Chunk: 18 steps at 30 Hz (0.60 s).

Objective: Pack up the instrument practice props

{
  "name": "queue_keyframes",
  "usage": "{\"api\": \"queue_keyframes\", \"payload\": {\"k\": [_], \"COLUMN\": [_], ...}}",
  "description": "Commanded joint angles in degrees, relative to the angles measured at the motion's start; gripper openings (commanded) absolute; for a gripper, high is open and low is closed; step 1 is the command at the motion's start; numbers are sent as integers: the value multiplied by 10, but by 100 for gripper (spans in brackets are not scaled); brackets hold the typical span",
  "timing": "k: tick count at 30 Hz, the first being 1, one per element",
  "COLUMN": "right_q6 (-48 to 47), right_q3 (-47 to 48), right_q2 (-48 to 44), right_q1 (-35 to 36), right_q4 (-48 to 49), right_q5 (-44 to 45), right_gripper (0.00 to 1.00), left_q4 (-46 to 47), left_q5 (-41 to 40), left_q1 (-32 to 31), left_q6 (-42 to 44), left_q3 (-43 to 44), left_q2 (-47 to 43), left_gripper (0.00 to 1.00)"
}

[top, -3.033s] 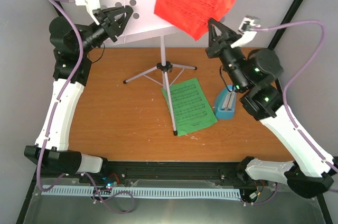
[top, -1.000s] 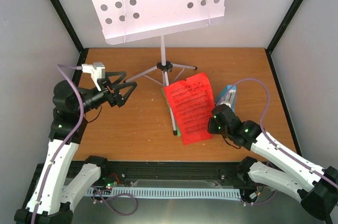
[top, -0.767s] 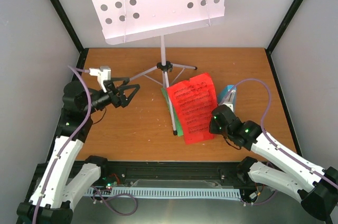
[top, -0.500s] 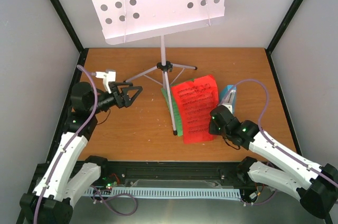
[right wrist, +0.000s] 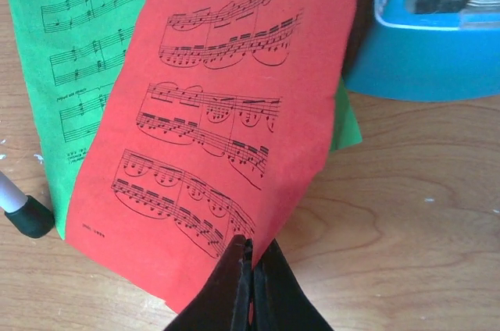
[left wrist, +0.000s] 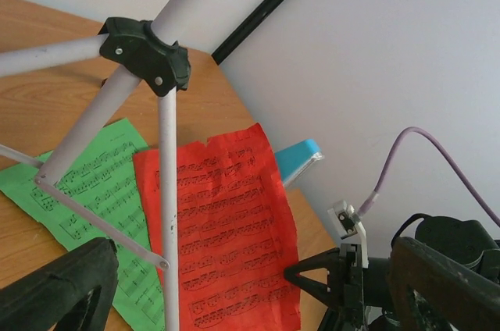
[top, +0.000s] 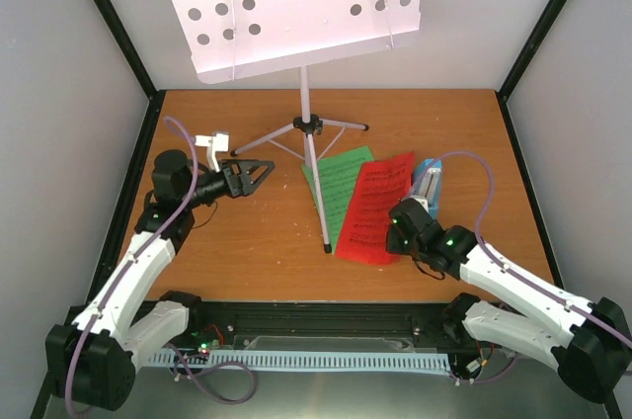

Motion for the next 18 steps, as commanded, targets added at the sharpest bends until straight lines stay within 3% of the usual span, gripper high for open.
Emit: {"api": "queue_keyframes", "payload": {"k": [1,11,18], "right_q6": [-15,-82,-99], "right_q3": [16,73,94], "right_q2": [31,126,182], "right_q1": [0,1,-2], "right_q4": [46,78,124], "right_q5": [-12,1,4], "right_gripper": [3,3,3], "left_q4": [40,57,54], "left_q5": [11,6,-34], "left_q1": [-7,-18,-69], "left_q6": [-13,-14,-2], "left_q3": [5,1,18], "left_q2": [19,50,95], "left_gripper": [94,90,86]}}
